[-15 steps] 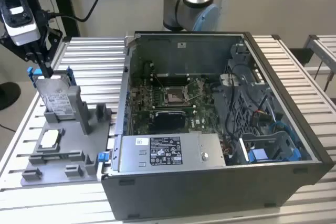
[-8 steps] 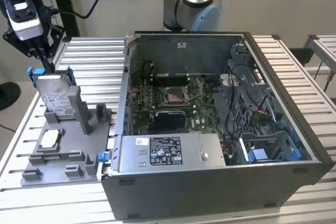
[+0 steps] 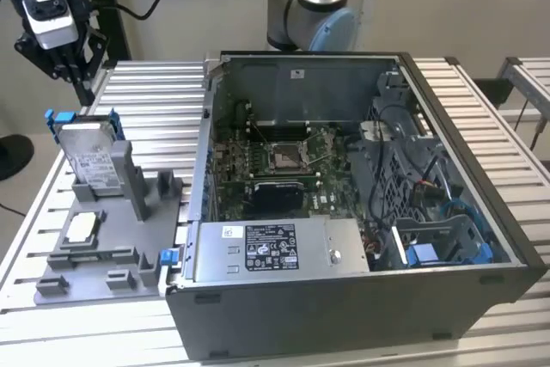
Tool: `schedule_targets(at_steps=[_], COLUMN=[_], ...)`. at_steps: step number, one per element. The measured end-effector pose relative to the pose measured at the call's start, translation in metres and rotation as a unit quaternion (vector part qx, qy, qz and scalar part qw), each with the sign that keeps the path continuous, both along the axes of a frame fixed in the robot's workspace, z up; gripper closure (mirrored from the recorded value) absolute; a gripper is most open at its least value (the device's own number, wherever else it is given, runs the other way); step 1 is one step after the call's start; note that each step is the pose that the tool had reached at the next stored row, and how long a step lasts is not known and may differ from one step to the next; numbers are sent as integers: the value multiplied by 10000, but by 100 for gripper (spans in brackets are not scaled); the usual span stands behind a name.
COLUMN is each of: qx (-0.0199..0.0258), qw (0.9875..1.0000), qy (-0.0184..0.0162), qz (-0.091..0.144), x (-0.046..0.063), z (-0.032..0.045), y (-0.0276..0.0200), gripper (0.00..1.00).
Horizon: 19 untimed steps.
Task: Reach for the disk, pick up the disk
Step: 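Reach for the disk, then pick up the disk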
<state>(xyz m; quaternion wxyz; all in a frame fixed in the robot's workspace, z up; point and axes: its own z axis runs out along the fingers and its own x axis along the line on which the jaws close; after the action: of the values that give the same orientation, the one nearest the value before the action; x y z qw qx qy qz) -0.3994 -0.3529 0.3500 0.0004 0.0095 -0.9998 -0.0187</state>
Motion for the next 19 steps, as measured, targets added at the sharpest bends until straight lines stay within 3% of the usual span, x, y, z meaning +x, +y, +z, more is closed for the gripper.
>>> schedule_targets(at_steps=[3, 7, 11, 19], qx=[0, 0, 0, 0], qw=[10000, 10000, 10000, 10000], qy=[0, -1, -8, -9], qz=[1, 0, 0, 0], x=[-117, -291, -376, -388], z=[0, -2, -4, -4], y=[28, 27, 14, -28], gripper=[100, 100, 100, 100])
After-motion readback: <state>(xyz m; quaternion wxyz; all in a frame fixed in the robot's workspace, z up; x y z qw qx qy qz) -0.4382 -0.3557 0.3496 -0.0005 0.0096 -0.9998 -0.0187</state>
